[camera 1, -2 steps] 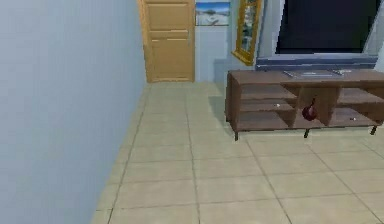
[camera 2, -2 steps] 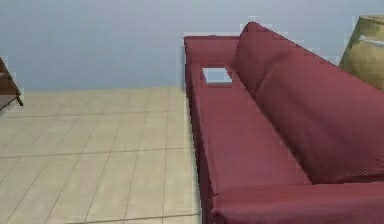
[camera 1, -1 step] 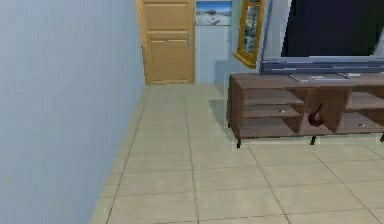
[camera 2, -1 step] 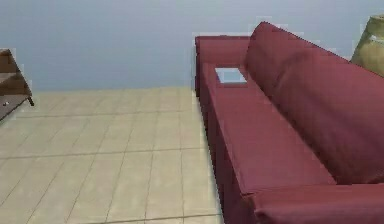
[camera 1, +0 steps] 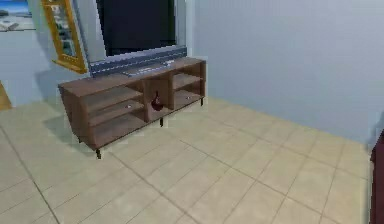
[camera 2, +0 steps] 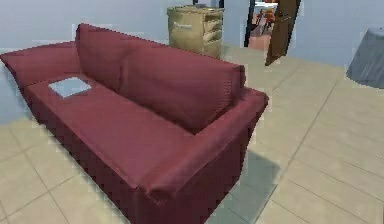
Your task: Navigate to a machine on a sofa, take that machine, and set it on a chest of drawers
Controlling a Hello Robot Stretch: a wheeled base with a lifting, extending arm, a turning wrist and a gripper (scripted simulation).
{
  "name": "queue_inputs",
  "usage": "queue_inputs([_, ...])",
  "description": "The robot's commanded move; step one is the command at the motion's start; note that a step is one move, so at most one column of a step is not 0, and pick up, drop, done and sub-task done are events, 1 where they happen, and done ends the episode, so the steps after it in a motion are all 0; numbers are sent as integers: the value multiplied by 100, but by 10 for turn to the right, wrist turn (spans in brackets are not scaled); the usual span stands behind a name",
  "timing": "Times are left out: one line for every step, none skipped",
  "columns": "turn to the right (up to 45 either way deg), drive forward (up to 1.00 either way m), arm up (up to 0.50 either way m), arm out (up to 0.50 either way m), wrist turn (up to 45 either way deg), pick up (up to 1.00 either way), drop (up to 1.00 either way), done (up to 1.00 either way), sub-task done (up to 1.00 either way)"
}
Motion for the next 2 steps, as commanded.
queue_inputs([360,0,0,0,0,0,0,0,0])
queue_inputs([0,100,0,0,0,0,0,0,0])
